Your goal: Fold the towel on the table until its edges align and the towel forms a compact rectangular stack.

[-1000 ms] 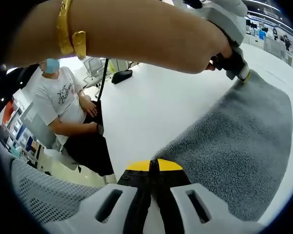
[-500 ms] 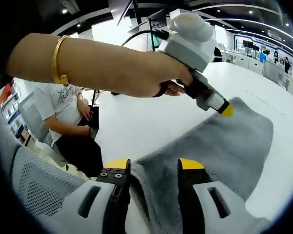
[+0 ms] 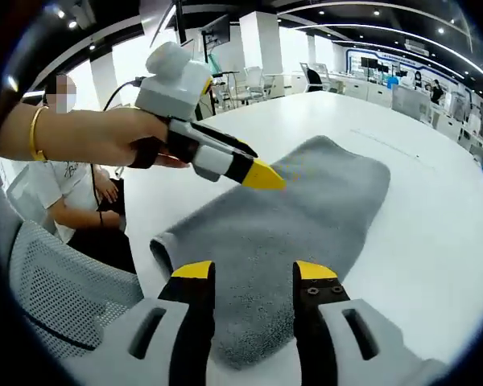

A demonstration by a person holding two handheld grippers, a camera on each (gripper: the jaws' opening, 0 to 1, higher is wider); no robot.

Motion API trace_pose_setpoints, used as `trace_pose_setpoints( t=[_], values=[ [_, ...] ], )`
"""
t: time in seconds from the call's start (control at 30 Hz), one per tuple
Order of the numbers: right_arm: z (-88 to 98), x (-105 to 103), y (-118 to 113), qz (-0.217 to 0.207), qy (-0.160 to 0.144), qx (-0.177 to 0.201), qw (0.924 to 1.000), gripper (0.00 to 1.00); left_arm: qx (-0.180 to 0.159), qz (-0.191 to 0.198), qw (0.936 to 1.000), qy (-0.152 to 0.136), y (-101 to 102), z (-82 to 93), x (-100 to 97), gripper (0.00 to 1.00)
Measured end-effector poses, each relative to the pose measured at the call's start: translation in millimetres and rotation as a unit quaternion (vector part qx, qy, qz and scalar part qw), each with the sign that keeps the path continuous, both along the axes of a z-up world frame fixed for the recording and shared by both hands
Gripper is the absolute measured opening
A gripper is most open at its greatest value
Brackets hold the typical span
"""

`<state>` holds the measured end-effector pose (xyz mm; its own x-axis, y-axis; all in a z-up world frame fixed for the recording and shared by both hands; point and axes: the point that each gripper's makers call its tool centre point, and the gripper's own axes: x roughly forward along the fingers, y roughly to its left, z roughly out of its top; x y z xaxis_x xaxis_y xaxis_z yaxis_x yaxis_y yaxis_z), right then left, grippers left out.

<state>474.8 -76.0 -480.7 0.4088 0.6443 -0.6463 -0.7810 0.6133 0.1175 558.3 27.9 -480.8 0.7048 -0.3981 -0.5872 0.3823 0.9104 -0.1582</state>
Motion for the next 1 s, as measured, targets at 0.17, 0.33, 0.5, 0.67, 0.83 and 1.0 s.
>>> trace_pose_setpoints(
  t=[0.17, 0.33, 0.5, 0.67, 0.83, 1.0],
  values=[
    [-5.3, 8.4, -17.9, -0.043, 0.004, 0.001, 0.9991, 0.37, -0.019, -0.001, 0.9997, 0.018, -1.0, -4.3, -22.6, 0.66],
    [-17.0, 17.0, -37.1, -0.081, 0.022, 0.003, 0.9965, 0.36, -0.024, 0.003, 0.9992, 0.033, 6.7, -11.3, -48.0, 0.66],
    [-17.9, 14.4, -47.6, -0.099, 0.018, -0.012, 0.9948, 0.36, -0.012, -0.002, 0.9985, 0.053, 11.4, -17.7, -70.2, 0.67],
    [-24.5, 5.4, -44.9, -0.106, 0.035, -0.005, 0.9937, 0.34, -0.012, 0.006, 0.9978, 0.064, 14.5, -23.9, -90.5, 0.67],
    [-24.2, -0.4, -44.1, -0.108, 0.03, -0.011, 0.9936, 0.32, 0.006, 0.006, 0.9973, 0.073, 16.9, -27.0, -104.1, 0.63],
    [-28.7, -0.4, -41.9, -0.114, 0.04, -0.003, 0.9927, 0.23, 0.034, -0.009, 0.9964, 0.077, 18.7, -23.9, -112.7, 0.56]
  ],
)
